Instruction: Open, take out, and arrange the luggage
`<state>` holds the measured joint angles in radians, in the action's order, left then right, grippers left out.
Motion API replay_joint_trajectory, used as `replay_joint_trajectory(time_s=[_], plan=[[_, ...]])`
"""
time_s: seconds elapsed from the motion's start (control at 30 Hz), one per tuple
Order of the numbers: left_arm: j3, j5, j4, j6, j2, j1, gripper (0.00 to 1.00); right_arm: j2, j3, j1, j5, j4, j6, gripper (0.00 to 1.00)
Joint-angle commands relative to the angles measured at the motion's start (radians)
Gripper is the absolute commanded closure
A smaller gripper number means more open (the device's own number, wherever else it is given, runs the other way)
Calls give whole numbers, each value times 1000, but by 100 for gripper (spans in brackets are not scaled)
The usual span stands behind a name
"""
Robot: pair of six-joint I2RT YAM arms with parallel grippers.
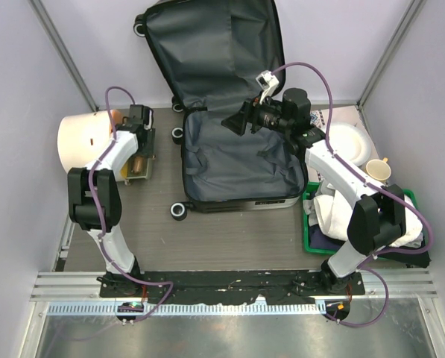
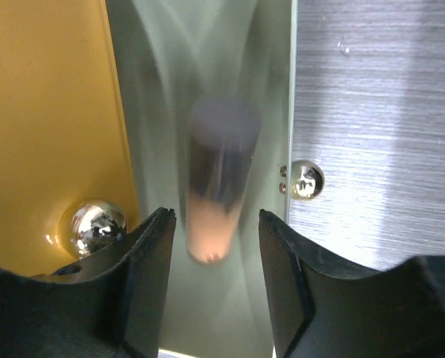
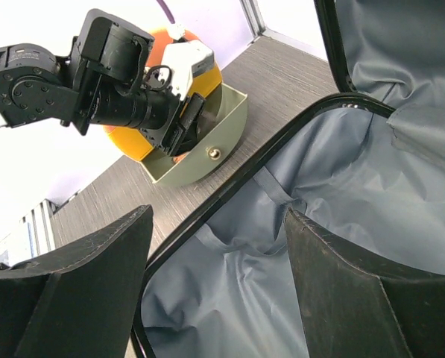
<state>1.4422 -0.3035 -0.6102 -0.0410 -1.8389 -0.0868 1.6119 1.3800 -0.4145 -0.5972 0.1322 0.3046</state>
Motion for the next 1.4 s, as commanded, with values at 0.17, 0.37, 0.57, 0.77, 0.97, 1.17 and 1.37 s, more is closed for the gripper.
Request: replay_joint_trajectory(time_s=[0.17, 0.37, 0.57, 0.77, 0.97, 1.17, 1.37], plan=[[83, 7, -7, 6, 47, 4, 41, -24, 31, 6, -1, 29, -10, 23], [38, 121, 58, 64, 181, -54, 55, -10, 34, 6, -12, 40, 1, 23], [81, 162, 40, 108, 147, -114, 72, -3, 34, 6, -15, 46, 10, 23], [201, 127, -43, 69, 6, -131, 78, -10, 28, 6, -6, 44, 2, 23], [236, 32, -39, 46, -108, -134, 81, -18, 25, 6, 8, 32, -18, 23], [228, -117, -51, 52, -161, -117, 85, -24, 16, 6, 13, 23, -22, 23], [178, -181, -26, 105, -112, -94, 84, -21, 10, 8, 16, 35, -19, 23]])
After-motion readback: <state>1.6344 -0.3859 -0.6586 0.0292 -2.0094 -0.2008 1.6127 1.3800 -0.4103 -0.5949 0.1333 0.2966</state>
